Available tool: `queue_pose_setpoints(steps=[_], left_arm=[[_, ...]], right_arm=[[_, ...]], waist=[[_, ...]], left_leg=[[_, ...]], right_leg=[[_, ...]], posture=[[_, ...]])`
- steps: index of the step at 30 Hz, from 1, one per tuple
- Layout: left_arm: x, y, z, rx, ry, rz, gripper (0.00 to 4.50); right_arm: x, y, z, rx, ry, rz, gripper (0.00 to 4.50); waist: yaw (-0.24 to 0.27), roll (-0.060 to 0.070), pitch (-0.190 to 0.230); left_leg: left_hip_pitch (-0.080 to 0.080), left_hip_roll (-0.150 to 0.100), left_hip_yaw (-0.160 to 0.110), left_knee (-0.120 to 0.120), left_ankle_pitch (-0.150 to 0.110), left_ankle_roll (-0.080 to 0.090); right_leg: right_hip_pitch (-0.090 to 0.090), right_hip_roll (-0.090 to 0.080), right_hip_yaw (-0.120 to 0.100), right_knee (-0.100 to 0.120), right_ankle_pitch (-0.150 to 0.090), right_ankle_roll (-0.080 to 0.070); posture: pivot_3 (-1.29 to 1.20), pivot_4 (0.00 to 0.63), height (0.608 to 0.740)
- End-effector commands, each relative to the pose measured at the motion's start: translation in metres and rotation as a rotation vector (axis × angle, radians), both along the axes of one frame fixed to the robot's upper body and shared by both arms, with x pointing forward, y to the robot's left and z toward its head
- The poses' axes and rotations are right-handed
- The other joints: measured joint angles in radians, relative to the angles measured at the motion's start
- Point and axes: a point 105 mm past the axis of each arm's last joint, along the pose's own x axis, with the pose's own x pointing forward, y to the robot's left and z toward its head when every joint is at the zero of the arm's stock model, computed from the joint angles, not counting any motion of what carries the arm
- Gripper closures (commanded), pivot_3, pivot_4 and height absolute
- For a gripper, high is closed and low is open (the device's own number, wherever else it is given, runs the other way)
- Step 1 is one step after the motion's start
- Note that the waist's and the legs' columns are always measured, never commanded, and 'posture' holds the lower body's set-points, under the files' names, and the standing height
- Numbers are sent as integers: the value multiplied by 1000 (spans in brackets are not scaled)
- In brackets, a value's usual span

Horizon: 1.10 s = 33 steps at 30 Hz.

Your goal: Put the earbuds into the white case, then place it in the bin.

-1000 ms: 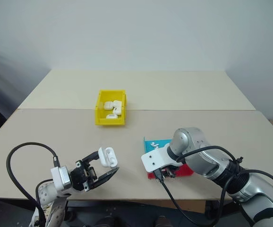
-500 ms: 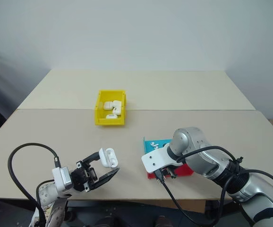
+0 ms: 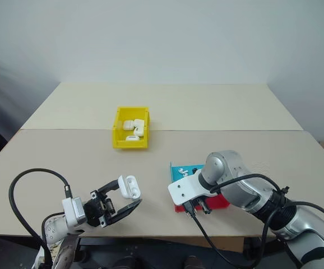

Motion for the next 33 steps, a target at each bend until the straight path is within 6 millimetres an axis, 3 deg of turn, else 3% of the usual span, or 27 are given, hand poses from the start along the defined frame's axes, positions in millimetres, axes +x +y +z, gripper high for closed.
queue_pose_setpoints(steps=[1,9,12,15,22,33], left_arm=[[-3,-4,21,-56,-70,-29,1784],[-5,-11,52,-137,-87,-92,1784],[-5,-16,61,-147,-81,-126,1784],[-6,-21,71,-180,-82,-175,1784],[-7,-29,81,-189,-73,-257,1784],[-8,-33,80,-147,-57,-293,1784]], right_arm=[[-3,4,54,227,-26,-33,3841],[4,-19,147,744,-147,-119,3841],[3,-17,183,987,-222,-79,3841],[-8,-8,203,1161,-242,26,3841],[-34,5,202,1391,-88,243,3841],[-40,27,172,1339,-12,370,3841]], waist=[[0,0,0],[1,0,0],[-5,0,0],[-6,0,0],[-1,0,0],[-4,0,0]], left_leg=[[0,0,0,0,0,0],[0,0,0,0,0,0],[0,0,0,0,0,0],[1,0,-1,0,0,0],[1,0,-2,0,0,0],[1,0,-2,0,0,0]], right_leg=[[0,0,0,0,1,1],[1,0,0,-1,1,1],[1,0,0,-1,3,4],[0,1,1,3,2,4],[1,2,0,3,2,4],[1,2,0,4,1,4]], posture=[[0,150,740],[0,150,740],[0,150,740],[0,150,740],[0,150,740],[0,150,740]])
